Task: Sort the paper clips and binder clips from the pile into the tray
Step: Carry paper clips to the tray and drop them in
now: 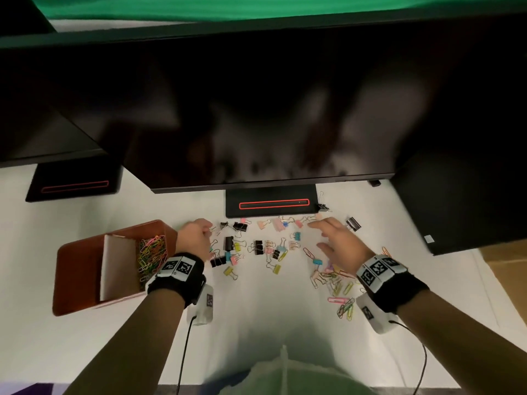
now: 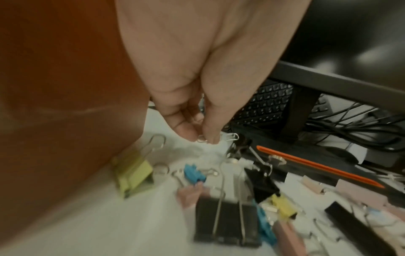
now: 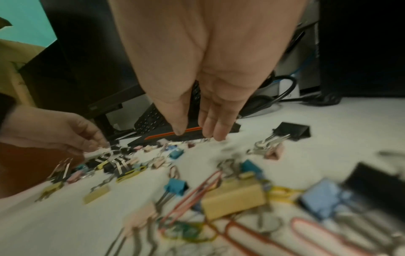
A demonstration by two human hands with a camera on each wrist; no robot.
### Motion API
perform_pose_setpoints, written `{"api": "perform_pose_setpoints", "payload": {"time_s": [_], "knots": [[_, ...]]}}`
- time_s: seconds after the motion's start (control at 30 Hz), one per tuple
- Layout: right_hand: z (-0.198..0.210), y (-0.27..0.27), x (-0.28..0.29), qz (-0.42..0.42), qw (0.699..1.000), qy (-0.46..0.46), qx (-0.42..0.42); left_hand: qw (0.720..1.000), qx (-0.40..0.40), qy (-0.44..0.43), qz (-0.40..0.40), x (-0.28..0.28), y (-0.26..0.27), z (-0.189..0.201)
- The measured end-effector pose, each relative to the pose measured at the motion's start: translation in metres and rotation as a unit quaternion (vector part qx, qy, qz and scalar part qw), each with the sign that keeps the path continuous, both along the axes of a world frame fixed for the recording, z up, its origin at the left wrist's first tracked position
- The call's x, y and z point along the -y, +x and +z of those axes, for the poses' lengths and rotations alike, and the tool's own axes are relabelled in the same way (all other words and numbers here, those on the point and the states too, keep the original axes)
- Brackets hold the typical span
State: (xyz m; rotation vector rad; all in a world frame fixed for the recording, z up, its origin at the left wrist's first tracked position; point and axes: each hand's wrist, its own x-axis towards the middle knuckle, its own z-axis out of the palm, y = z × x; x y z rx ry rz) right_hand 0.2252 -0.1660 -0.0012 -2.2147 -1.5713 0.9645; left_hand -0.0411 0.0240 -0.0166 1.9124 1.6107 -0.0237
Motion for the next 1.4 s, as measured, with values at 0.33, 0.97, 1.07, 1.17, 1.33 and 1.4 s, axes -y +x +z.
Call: {"api": "perform_pose_setpoints", "payload": {"time_s": [0.33,0.97,1.07,1.17,1.33,1.4], "knots": [[0.006,0.001,0.015,0.038,0.995,-0.056,0.073,0.982,0.125,0.090,-0.111,0.038,0.027,0.054],[0.017,0.032,0.057,0.051,0.998,-0.044,-0.021,0.922,0.111,-0.062,-0.367,0.157,0.089,0.007],[0.007,0.022,0.075,0.099,0.993,-0.069,-0.018,0.923,0.078,-0.039,-0.376,0.160,0.102,-0.001],[-0.003,0.010,0.077,0.113,0.991,-0.069,0.008,0.931,0.063,-0.018,-0.358,0.159,0.111,-0.009],[-0.018,0.010,0.069,0.134,0.988,-0.059,0.049,0.955,0.091,0.010,-0.283,0.155,0.113,-0.014],[-0.021,0.013,0.069,0.146,0.986,-0.039,0.069,0.956,0.113,0.011,-0.271,0.153,0.109,-0.013]]}}
